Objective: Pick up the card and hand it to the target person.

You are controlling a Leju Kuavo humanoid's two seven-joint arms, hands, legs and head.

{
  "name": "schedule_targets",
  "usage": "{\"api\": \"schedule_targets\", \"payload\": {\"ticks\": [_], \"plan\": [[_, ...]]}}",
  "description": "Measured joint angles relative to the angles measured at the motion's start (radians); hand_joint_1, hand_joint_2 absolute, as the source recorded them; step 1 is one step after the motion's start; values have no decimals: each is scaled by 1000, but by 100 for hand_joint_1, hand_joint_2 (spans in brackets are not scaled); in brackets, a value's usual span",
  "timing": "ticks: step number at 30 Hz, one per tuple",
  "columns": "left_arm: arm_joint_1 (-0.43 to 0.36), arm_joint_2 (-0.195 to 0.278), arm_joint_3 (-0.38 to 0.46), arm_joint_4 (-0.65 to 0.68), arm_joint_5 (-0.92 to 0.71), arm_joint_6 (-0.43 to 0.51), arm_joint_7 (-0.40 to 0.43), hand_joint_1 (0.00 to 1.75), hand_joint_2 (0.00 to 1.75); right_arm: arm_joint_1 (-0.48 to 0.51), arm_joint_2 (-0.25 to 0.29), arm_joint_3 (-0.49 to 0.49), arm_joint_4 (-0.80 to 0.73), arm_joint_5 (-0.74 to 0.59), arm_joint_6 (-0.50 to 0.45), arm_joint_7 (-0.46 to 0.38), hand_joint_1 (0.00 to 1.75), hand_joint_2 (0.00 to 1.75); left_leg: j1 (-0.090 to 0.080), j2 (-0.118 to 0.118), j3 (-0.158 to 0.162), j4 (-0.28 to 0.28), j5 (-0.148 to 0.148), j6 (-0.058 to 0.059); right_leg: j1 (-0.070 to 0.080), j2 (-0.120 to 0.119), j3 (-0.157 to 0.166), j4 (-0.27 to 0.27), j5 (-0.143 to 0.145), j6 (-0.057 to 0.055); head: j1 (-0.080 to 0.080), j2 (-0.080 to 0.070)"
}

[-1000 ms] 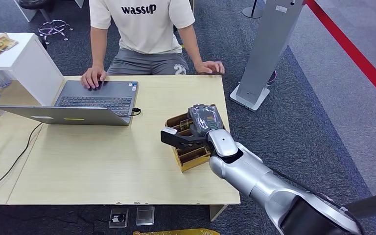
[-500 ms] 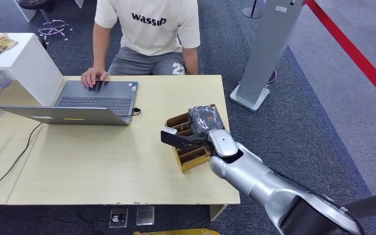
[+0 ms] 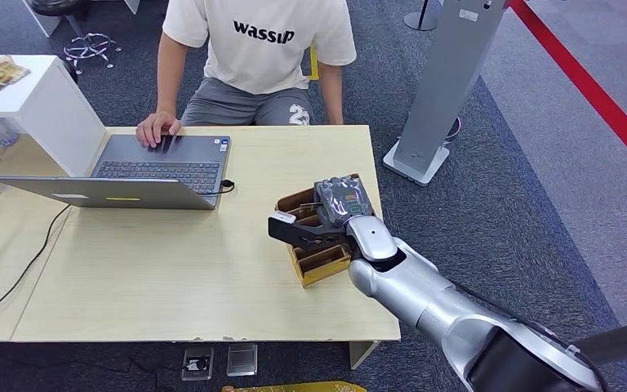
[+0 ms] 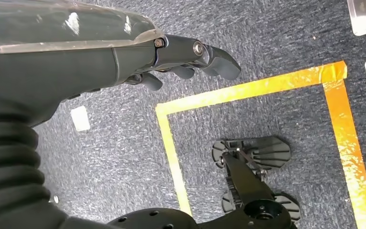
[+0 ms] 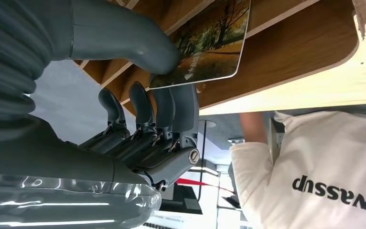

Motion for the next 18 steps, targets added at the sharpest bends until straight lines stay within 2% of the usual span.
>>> {"api": "schedule_targets", "payload": {"ticks": [7,11,18], "plan": [[3,1,0,0,11,-4,-1,0,175,-2,-4,-6,-26,-40,19,-6,136,175,0,0,0,0,0,0,0,0,0,0,0,0,0,0],[7,2,0,0,17,-6,-1,0,175,-4,-15,-20,-76,-117,54,-10,136,175,0,0,0,0,0,0,0,0,0,0,0,0,0,0],[15,6,0,0,32,-6,-4,0,175,-17,-66,-57,-237,-217,84,-2,136,175,0,0,0,0,0,0,0,0,0,0,0,0,0,0]]}}
